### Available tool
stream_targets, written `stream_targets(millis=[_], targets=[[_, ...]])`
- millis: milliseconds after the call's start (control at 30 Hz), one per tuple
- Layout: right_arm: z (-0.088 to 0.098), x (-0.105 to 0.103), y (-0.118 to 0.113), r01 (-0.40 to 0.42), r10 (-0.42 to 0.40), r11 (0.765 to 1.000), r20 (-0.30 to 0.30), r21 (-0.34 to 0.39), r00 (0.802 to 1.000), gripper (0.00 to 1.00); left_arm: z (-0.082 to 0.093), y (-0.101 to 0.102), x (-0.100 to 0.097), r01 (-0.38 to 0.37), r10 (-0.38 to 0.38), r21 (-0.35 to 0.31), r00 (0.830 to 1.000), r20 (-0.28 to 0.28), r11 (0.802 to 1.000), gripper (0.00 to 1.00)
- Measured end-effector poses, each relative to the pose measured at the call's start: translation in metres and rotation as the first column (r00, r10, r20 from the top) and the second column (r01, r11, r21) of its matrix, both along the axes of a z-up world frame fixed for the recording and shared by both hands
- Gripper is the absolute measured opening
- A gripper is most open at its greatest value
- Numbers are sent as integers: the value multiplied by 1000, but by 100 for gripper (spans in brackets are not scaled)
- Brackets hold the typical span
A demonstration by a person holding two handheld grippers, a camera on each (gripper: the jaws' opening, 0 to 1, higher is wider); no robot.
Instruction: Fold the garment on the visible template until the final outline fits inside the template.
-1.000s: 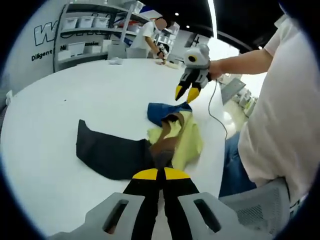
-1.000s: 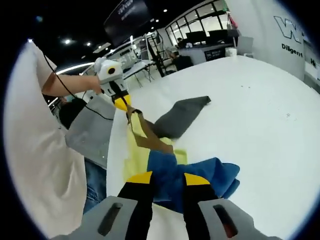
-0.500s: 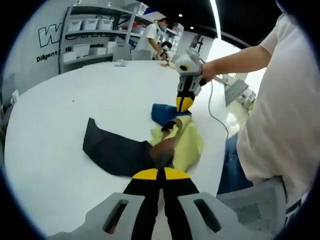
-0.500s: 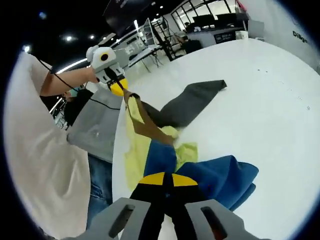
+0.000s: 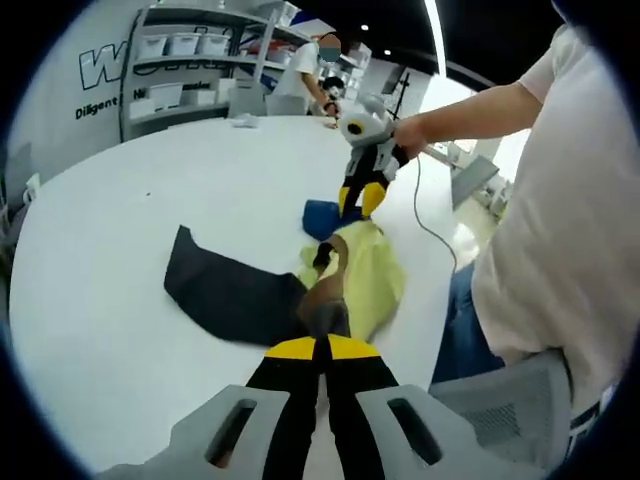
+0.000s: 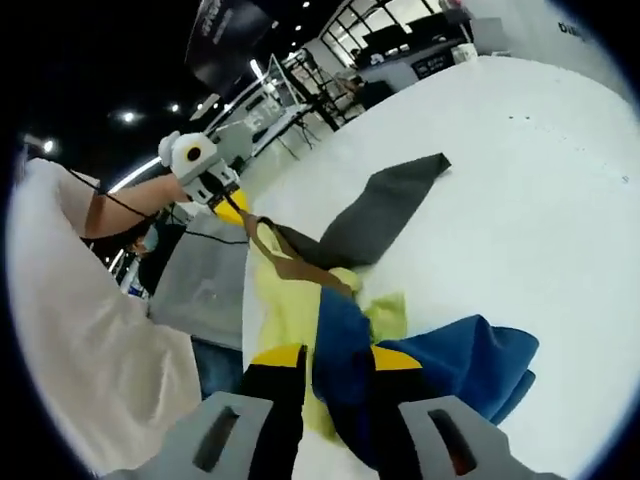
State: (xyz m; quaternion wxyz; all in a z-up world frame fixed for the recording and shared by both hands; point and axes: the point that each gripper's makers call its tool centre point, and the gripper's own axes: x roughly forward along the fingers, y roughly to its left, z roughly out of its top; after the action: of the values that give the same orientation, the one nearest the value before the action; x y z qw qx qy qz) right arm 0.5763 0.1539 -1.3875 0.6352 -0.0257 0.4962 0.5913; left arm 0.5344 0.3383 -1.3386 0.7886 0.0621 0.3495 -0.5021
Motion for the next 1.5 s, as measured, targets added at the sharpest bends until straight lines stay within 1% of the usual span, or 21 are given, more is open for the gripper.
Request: stream_targets(millis=[33, 67, 167, 233, 333, 367, 400, 467, 533, 667, 767, 800, 867, 1000, 1100, 1167, 1200, 1233, 1300, 1433, 1500], targets=[[-4, 2, 0, -10, 10, 1000, 16, -17, 1000, 15, 0, 1, -1, -1, 1, 1, 1000, 0, 1000, 0], [-6, 4, 0, -25, 26, 999, 37, -32, 999, 9, 0, 1, -1, -1, 1, 2, 1000, 0, 1000, 0], [-5, 7, 0, -15, 16, 1000, 42, -26, 999, 0, 0, 3, -3, -5, 5, 3, 1000, 1, 1000, 0], [-3, 10, -1, -9, 10, 1000, 46, -20, 999, 0, -1, 5, -4, -9, 9, 2, 1000, 0, 1000, 0], [4, 9, -3, 26, -26, 1000, -1, 12, 1000, 4, -1, 5, -5, -11, 11, 2, 1000, -2, 1000, 0], [3, 13, -7, 32, -32, 999, 9, 6, 999, 0, -1, 6, -6, -11, 11, 3, 1000, -3, 1000, 0], [3, 15, -10, 34, -35, 999, 24, 5, 999, 0, -2, 6, -6, -12, 12, 3, 1000, -3, 1000, 0], [4, 23, -12, 99, -99, 995, 5, 16, 995, 0, -2, 6, -6, -15, 15, 2, 1000, -3, 1000, 0], [0, 27, -15, 88, -88, 996, 40, -1, 995, 0, -3, 7, -6, -15, 15, 1, 1000, -4, 1000, 0], [-2, 28, -13, 88, -87, 996, 49, -12, 995, 0, -3, 6, -7, -16, 16, 1, 1000, -5, 1000, 0], [1, 41, -14, 159, -158, 987, 58, -4, 986, 0, -3, 8, -6, -18, 18, 5, 1000, -1, 1000, 0], [3, 49, -14, 200, -200, 980, 72, 13, 977, 0, -3, 9, -6, -20, 20, 5, 1000, 0, 1000, 0], [4, 56, -17, 252, -253, 967, 56, 23, 966, 0, -3, 11, -5, -26, 26, 8, 1000, 1, 1000, 0], [-3, 61, -22, 277, -275, 961, 77, -13, 958, 0, -4, 13, -5, -36, 36, 13, 999, 2, 999, 0], [-3, 66, -22, 309, -308, 951, 70, -4, 949, 0, -7, 15, -6, -41, 41, 29, 999, -1, 999, 0], [2, 60, -13, 300, -301, 953, 18, 45, 954, 0, -8, 16, -6, -43, 43, 29, 999, -5, 999, 0], [2, 56, -11, 291, -291, 956, -6, 40, 957, 0, -8, 16, -6, -44, 44, 29, 999, -5, 999, 0], [0, 58, -9, 287, -288, 957, 12, 31, 958, 0, -7, 16, -7, -45, 45, 29, 999, -6, 999, 0], [-4, 60, -5, 269, -270, 963, 27, 14, 963, 9, -7, 16, -7, -47, 48, 28, 999, -6, 998, 0], [-1, 60, 11, 208, -209, 978, 27, 27, 977, 12, -8, 16, -9, -50, 50, 26, 999, -9, 998, 0], [-4, 57, 16, 164, -164, 986, 25, -3, 986, 14, -7, 15, -10, -53, 53, 23, 999, -10, 998, 0]])
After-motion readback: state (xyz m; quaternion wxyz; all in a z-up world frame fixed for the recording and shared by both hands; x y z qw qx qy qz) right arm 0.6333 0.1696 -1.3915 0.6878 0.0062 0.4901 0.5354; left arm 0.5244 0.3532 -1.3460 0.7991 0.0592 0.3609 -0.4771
